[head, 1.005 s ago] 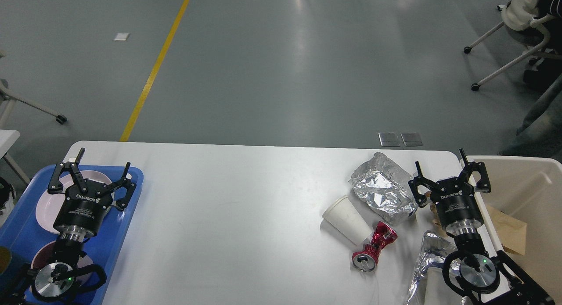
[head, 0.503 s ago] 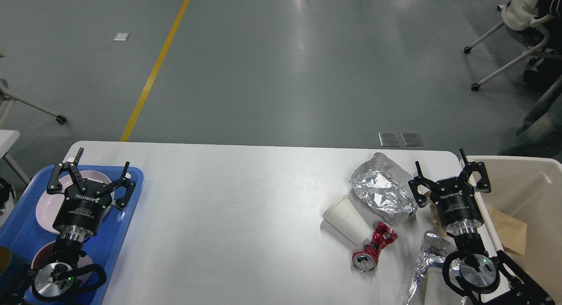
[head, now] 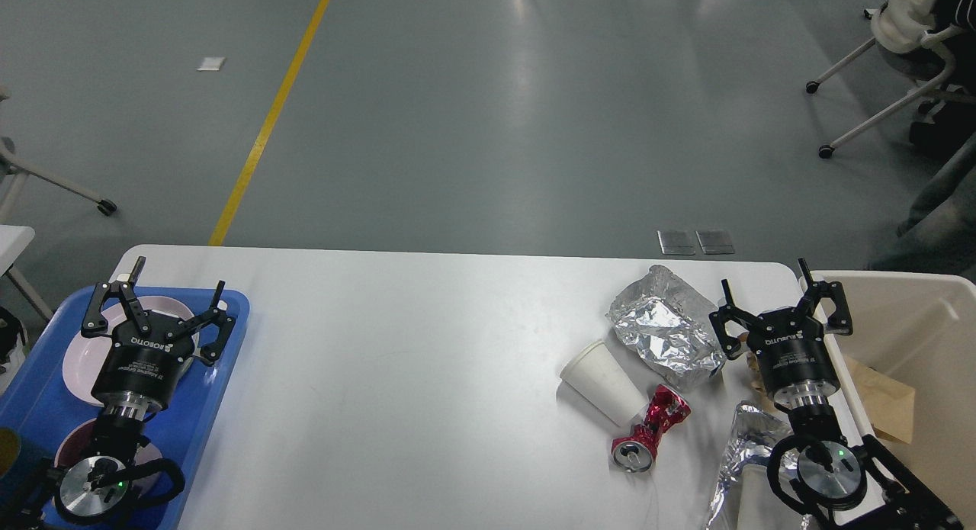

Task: Tidy desktop
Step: 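Raise the right gripper out of the bin over the brown paper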

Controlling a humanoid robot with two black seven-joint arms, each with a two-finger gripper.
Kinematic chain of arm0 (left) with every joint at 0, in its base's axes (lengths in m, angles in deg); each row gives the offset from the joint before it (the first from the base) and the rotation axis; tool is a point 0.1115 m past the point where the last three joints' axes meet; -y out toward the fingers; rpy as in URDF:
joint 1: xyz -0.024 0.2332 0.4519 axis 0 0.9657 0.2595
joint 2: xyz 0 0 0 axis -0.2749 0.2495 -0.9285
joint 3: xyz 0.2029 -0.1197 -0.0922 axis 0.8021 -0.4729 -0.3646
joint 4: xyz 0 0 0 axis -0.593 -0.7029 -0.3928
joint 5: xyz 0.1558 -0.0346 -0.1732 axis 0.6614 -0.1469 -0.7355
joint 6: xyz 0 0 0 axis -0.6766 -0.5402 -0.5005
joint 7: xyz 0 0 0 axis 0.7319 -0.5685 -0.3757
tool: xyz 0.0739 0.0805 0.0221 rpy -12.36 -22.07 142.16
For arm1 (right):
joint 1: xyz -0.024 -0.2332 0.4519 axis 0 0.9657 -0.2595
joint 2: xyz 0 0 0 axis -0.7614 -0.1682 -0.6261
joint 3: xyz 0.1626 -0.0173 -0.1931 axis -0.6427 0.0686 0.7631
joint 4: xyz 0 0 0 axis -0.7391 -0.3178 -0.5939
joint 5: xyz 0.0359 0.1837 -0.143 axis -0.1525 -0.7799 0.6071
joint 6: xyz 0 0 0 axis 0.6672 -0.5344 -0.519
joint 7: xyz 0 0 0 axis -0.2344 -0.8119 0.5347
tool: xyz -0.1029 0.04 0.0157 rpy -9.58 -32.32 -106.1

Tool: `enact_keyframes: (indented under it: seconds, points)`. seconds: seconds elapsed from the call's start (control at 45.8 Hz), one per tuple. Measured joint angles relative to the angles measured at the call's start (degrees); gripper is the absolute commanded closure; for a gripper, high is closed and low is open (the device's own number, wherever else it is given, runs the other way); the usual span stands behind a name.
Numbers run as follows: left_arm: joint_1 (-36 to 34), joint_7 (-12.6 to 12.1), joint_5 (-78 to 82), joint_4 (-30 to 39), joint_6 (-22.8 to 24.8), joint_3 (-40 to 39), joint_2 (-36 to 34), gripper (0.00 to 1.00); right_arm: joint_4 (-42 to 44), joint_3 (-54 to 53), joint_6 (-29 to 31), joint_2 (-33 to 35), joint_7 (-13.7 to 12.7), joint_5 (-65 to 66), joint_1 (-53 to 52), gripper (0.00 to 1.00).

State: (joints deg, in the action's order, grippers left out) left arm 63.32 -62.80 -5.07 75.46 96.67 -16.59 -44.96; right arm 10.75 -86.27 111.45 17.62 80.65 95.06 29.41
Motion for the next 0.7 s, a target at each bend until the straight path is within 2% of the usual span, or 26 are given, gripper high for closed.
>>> enact_keyframes:
  seconds: [0.35, 0.415, 0.524, 0.546, 0.612, 0.699]
  points:
    - [0.0, 0.0, 0.0, 0.0, 0.0, 0.0, 0.0, 0.03, 0.5, -0.4, -2.6, 8.1, -1.0, -1.1, -6.1, 0.0]
    - [0.0, 0.0, 0.0, 0.0, 0.1, 0.0, 0.0, 0.03, 0.8, 0.1, -3.7, 9.3, -3.5, -1.5, -6.4, 0.0]
    - [0.0, 0.0, 0.0, 0.0, 0.1, 0.0, 0.0, 0.03, 1.2, 0.4, -4.4, 11.1, -13.1, -1.8, -7.0, 0.0]
    - [0.0, 0.0, 0.0, 0.0, 0.1, 0.0, 0.0, 0.03, 1.3, 0.4, -4.4, 11.2, -14.4, -1.8, -7.1, 0.0]
    - [0.0, 0.0, 0.0, 0.0, 0.1, 0.0, 0.0, 0.03, 1.4, 0.3, -4.4, 11.4, -16.5, -1.8, -7.2, 0.0]
    - [0.1, 0.0, 0.0, 0.0, 0.1, 0.0, 0.0, 0.03, 1.5, 0.1, -4.3, 11.3, -16.9, -1.8, -7.2, 0.0]
